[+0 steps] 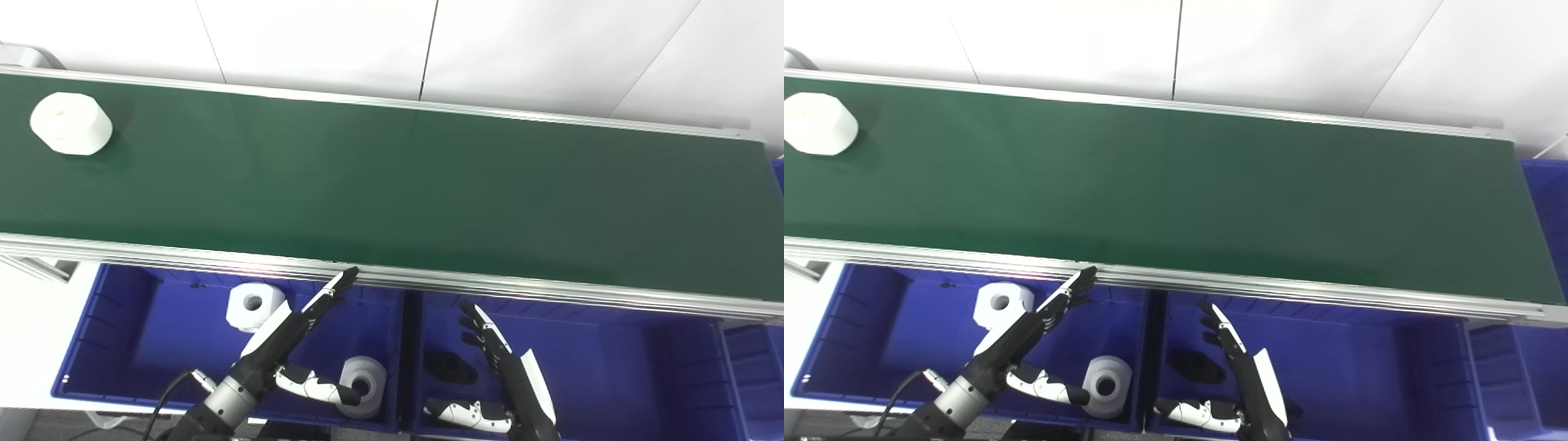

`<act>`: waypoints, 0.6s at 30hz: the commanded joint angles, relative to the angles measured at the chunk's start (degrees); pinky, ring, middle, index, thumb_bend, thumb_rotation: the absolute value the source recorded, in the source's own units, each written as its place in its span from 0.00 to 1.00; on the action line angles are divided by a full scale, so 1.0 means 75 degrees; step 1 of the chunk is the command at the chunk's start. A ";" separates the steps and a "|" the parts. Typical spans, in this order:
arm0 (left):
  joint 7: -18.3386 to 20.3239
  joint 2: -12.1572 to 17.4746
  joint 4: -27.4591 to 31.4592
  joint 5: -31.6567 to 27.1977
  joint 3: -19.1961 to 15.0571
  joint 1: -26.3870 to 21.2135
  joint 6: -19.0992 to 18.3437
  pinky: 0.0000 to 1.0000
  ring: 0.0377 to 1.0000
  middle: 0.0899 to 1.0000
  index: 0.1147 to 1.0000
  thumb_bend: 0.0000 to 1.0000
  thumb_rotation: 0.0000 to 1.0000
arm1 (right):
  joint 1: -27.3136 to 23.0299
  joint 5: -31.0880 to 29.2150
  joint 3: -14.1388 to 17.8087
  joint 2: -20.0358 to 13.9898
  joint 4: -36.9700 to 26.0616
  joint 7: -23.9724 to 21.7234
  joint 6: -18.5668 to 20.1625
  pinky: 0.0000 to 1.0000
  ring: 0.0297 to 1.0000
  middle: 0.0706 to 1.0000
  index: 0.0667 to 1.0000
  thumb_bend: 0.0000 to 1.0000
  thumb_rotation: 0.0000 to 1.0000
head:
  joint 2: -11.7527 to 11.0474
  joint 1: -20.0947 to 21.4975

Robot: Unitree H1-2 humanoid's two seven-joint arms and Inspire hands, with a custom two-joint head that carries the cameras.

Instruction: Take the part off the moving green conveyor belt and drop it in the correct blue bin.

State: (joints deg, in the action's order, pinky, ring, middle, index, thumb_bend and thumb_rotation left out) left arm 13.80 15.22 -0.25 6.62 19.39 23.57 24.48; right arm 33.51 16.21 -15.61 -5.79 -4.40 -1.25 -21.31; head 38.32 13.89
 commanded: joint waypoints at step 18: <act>-0.0385 0.0190 0.0007 0.0503 0.0568 -0.0341 0.0326 0.93 0.98 1.00 0.99 0.80 0.30 | 0.0124 0.0085 0.0178 -0.0004 -0.0041 0.0452 -0.0692 0.85 0.92 0.96 0.94 0.93 0.36 | 0.0060 -0.0644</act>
State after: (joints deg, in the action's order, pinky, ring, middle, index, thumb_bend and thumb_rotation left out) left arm 11.86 15.86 -0.96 10.48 23.43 21.14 24.51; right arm 33.53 16.69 -14.48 -5.92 -3.84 1.07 -23.12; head 38.76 9.32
